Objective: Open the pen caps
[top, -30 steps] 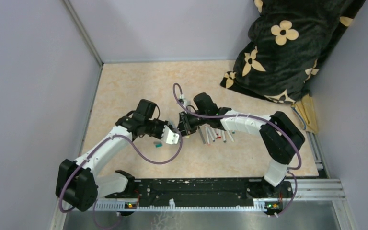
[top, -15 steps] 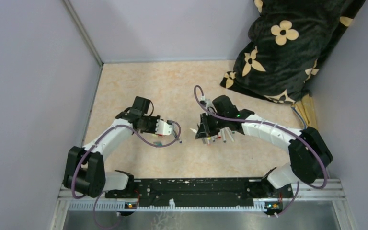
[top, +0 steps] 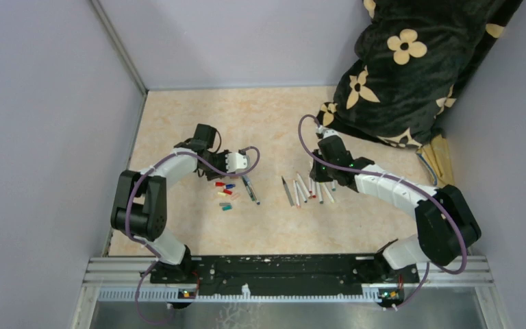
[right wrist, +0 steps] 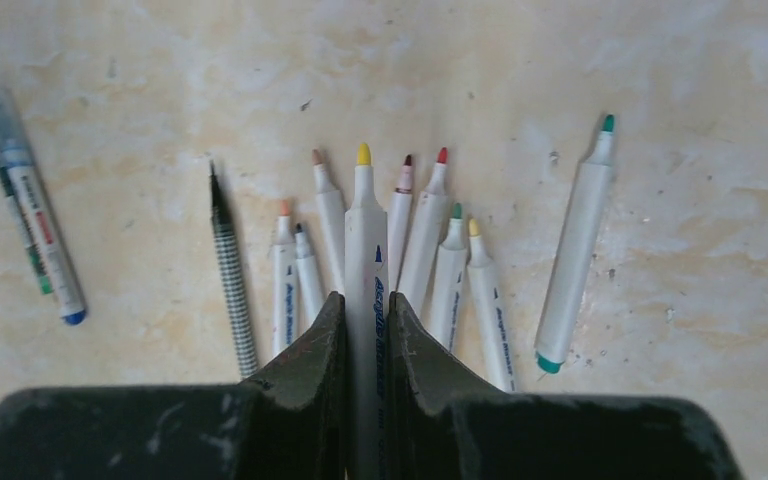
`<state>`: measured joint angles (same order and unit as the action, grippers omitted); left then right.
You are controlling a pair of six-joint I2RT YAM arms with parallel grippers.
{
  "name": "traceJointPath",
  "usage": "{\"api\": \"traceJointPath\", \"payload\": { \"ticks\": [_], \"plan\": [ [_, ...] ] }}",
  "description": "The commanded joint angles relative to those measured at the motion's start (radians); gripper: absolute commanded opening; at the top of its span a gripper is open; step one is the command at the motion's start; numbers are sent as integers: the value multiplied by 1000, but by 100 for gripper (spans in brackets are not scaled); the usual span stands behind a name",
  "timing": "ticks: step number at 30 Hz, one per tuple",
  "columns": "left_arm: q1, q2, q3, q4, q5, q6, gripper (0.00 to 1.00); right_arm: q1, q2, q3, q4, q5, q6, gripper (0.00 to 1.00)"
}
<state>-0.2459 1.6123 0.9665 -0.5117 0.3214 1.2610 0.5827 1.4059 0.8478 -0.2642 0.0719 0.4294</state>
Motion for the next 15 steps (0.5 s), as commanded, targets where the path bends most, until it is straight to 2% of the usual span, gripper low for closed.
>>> {"api": "traceJointPath", "payload": {
  "ticks": [1, 6, 15],
  "plan": [
    [7, 44, 17, 4, 36, -41, 40, -22, 40, -15, 71, 123, -11, 0],
    [8, 75, 33, -20, 38, -50, 46, -80, 99, -23, 100, 103, -19, 0],
    [13, 32, 94, -123, 115, -74, 47, -97, 181, -14, 116, 132, -41, 0]
  ]
}}
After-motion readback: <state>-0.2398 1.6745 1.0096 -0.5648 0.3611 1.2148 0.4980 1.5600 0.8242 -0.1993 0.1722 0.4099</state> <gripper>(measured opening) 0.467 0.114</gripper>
